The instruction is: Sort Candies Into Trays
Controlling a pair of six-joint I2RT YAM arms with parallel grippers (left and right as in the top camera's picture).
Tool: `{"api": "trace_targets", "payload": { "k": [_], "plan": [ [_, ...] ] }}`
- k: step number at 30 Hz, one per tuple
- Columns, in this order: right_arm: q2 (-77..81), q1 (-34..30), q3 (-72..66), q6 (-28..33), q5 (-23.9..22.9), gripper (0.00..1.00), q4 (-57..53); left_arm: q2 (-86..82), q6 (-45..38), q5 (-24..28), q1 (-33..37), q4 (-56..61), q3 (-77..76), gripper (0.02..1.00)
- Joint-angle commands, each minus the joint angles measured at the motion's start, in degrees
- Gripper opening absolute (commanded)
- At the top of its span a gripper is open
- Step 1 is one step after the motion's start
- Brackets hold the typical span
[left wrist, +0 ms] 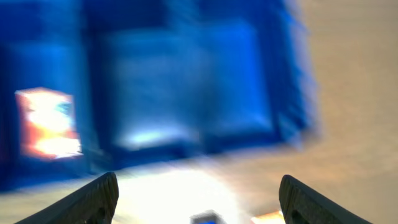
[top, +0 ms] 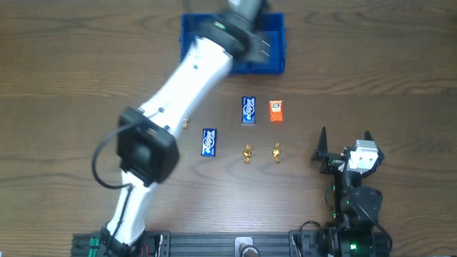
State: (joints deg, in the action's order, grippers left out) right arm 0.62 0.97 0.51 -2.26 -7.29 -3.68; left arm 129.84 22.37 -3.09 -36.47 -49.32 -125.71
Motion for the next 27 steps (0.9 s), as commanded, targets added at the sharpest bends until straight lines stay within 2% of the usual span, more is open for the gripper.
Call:
{"api": "trace_targets", "payload": {
  "k": [1,6,10,19,27],
  "plan": [
    [-0.44,-0.35,-0.07,0.85,-0.13,0.998,-0.31,4.07,10.86,0.17,-8.2,-3.91,-0.5,0.833],
    [-0.44,-0.35,-0.07,0.85,-0.13,0.998,-0.31,9.81,15.32,3.89,-12.76,-4.26,-0.5,0.816],
    [-0.44,-0.35,-0.07,0.85,-0.13,0.998,-0.31,12.33,17.14,4.72,-13.51,-4.46,-0.5,0.814],
    [-0.44,-0.35,-0.07,0.85,-0.13,0.998,-0.31,12.59,18.45,4.2,-13.42,-4.87,-0.07,0.809],
    [-0.44,-0.35,-0.07,0.85,-0.13,0.998,-0.31,13.38,23.12,3.58,-13.0,-6.36,-0.02,0.809]
  ]
}}
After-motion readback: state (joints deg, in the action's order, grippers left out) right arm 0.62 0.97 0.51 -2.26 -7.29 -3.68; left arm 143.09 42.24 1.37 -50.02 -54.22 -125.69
